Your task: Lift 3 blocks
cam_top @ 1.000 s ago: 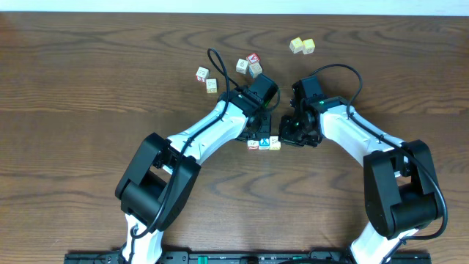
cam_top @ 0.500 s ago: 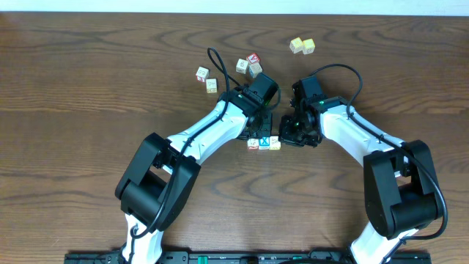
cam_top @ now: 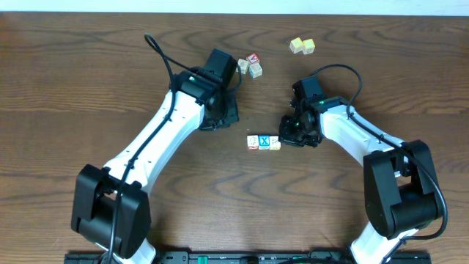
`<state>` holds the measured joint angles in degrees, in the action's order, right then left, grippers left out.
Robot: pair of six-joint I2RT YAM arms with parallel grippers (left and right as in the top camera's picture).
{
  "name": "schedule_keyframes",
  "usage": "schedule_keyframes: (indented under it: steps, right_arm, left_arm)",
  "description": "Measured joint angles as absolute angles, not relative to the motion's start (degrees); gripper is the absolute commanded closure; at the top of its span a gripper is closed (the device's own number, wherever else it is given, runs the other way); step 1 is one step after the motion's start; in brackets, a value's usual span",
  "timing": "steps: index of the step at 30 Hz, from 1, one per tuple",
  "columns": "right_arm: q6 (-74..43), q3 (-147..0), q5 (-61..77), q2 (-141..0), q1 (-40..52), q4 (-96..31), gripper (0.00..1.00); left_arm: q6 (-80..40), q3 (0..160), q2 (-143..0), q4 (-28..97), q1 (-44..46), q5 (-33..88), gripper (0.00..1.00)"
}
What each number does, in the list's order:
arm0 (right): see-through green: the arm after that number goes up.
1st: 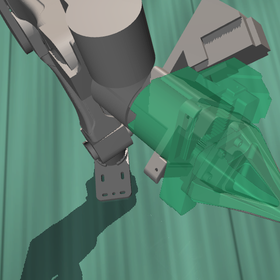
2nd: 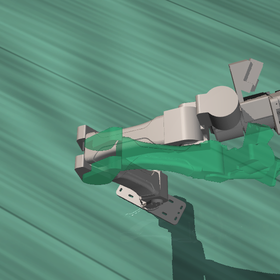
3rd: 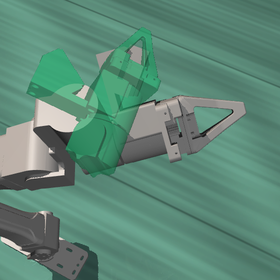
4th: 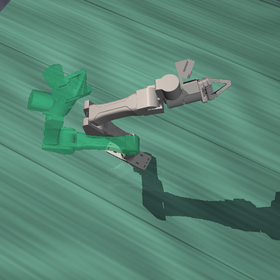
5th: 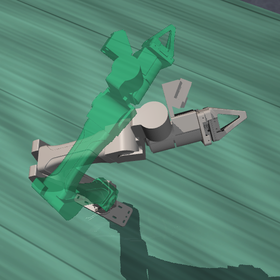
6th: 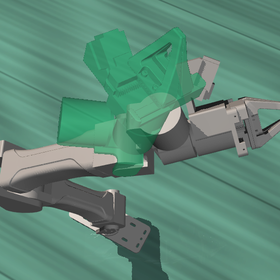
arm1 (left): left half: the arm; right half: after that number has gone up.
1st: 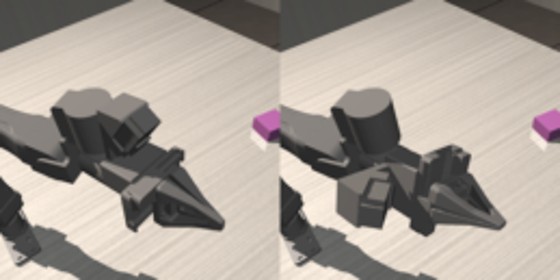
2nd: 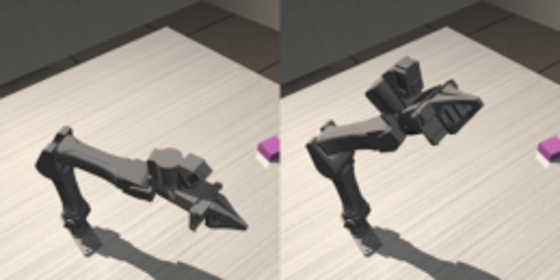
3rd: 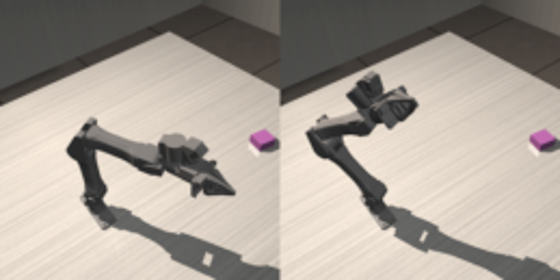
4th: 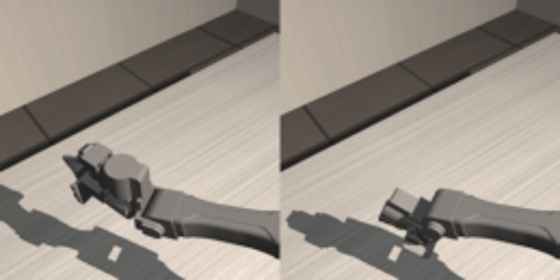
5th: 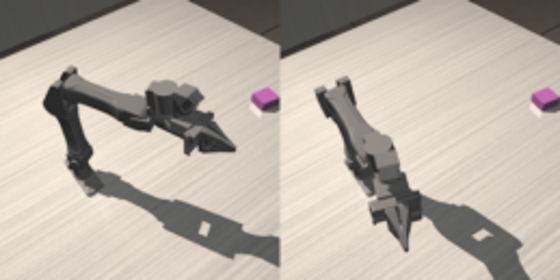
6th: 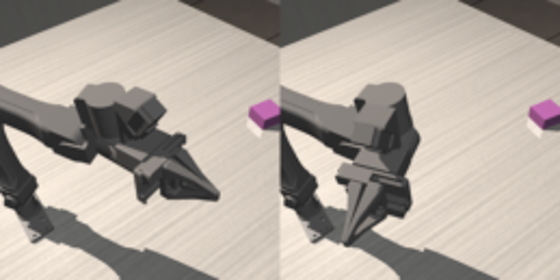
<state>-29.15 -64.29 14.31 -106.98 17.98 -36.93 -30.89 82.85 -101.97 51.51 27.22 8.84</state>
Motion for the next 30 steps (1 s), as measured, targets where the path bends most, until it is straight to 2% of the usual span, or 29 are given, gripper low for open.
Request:
schedule_keyframes:
  steps: [8,15,30]
  right_arm:
    - [-29.15,-64.27,14.31,-106.98,17.98,-36.82,0.99]
    - [-29.15,-64.27,14.31,-106.98,17.98,-36.82,0.99]
    - [-29.15,-64.27,14.31,-106.98,17.98,-36.84,0.99]
  left_arm:
    - [-32.82,73.12,-106.0,41.5,27.86,13.65,0.93]
    - [-33.91,72.34,-110.48,35.16,27.86,18.44,0.93]
    - [-34.57,72.34,-111.66,32.88,27.97,23.66,0.93]
